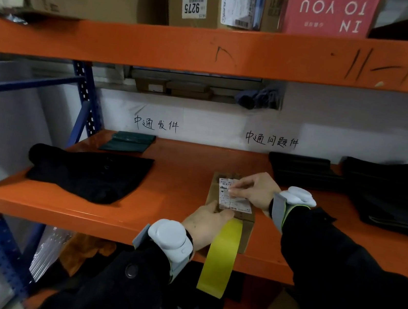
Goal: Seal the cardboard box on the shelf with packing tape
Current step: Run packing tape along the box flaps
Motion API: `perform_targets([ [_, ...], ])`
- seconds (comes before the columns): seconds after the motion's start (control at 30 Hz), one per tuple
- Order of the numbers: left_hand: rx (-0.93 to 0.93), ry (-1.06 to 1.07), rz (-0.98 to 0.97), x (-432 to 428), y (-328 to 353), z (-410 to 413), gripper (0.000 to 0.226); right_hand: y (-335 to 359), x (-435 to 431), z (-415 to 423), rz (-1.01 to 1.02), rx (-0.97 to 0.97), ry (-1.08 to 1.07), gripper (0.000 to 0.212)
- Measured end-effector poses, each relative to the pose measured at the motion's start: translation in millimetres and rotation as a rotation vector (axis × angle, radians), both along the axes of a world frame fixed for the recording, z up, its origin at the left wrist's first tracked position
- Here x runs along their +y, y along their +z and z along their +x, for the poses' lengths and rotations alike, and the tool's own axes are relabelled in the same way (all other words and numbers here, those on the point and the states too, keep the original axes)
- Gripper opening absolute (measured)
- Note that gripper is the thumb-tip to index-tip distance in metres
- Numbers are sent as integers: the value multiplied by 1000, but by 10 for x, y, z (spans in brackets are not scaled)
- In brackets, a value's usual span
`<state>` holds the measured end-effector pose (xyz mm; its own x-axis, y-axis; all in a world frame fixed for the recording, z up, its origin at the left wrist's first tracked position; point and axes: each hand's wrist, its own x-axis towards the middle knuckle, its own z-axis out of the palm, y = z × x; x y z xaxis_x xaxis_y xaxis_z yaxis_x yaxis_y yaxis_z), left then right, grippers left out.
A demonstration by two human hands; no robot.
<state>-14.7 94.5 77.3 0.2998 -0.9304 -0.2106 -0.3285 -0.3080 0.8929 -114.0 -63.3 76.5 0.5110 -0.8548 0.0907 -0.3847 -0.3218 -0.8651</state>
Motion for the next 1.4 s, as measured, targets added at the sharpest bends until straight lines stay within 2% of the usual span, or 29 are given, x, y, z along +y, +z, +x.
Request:
perform_targets([
  [0.17,-17,3,34,127,-94,-32,70,38,-4,-4,-46,20,-81,14],
  [0.4,-7,2,105,165,-21,56,72,40,28,70,-67,84,-105,13],
  [0.53,27,42,95,141,4,79,85,89,18,131,-70,133,-90,11],
  [0.57,22,42,106,161,39,70,81,118,11,142,-70,152,-86,12],
  [0.67,27,3,122,244,131,5,36,197,-55,146,-81,199,-80,16],
  [0.7,30,-7,121,272,165,-15,36,210,-68,153,-95,224,-76,16],
  [0.8,61,-41,55,315,279,-84,57,216,-61,163,-139,270,-92,18],
  [0.9,57,-53,48,323,370,-122,55,283,-83,150,-133,284,-100,13],
  [0.97,29,-60,45,315,394,-125,44,309,-133,153,-133,301,-79,7],
  [1.03,21,-63,56,312,435,-141,21,332,-190,164,-131,295,-74,3],
  [1.1,60,-52,69,298,437,-137,18,339,-260,184,-140,297,-48,5],
  [1.2,127,8,49,218,348,-89,52,316,-351,205,-127,275,-7,7],
  [1.3,132,-20,42,113,259,-37,58,289,-421,240,-129,300,-43,8],
  [1.4,71,-54,95,33,157,-7,65,313,-457,280,-65,343,10,16],
])
